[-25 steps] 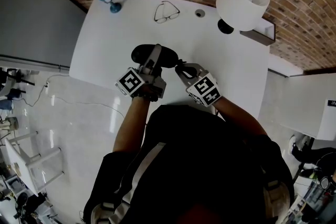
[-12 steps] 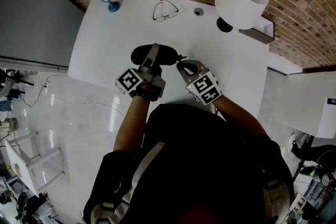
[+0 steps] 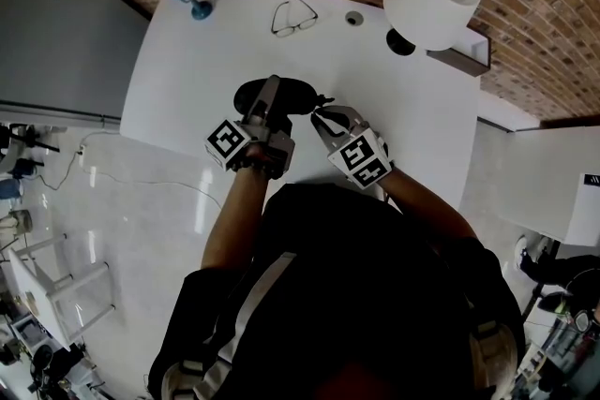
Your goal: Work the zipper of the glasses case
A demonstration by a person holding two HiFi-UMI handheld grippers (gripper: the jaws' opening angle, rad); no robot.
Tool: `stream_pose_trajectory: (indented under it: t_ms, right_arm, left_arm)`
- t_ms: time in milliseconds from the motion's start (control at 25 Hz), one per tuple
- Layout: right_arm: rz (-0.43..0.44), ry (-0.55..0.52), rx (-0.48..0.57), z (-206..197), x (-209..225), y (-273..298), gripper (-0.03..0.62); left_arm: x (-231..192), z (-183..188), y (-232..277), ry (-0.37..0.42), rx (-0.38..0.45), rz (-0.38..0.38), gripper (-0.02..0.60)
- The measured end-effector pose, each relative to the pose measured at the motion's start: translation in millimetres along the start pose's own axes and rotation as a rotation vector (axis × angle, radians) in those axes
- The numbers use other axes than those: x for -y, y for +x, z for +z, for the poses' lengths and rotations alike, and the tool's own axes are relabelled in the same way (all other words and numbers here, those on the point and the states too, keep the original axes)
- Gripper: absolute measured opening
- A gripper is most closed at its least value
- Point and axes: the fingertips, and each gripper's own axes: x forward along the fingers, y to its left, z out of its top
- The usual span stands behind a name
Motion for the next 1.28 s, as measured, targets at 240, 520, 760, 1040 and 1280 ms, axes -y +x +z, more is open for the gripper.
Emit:
stream_pose_trajectory:
  t_ms: [240, 520, 760, 1040, 1280]
  right_arm:
    - [-0.02, 0.011, 0.008, 6, 1, 5, 0.054]
    - [0.008, 0.011, -0.013, 1, 0, 5, 0.003]
    - [0.072, 0.003, -0.046, -4, -10, 6, 0.002]
    - [0.175, 0.052, -0.07, -9, -21, 7, 0.002]
    - [0.22, 0.097, -0.072, -10, -27, 6, 0.003]
  left_arm:
    - [12, -4, 5, 0.029, -0.018, -0.031, 0.256]
    - [9, -2, 3, 0.119, -0.039, -0.012, 0.258]
    - [11, -7, 3, 0.192, -0.074, -0.034, 0.273]
    - [16, -13, 4, 0.308, -0.118, -0.093, 0.301]
    - [24, -19, 5, 0.423, -0.158, -0.142, 0.316]
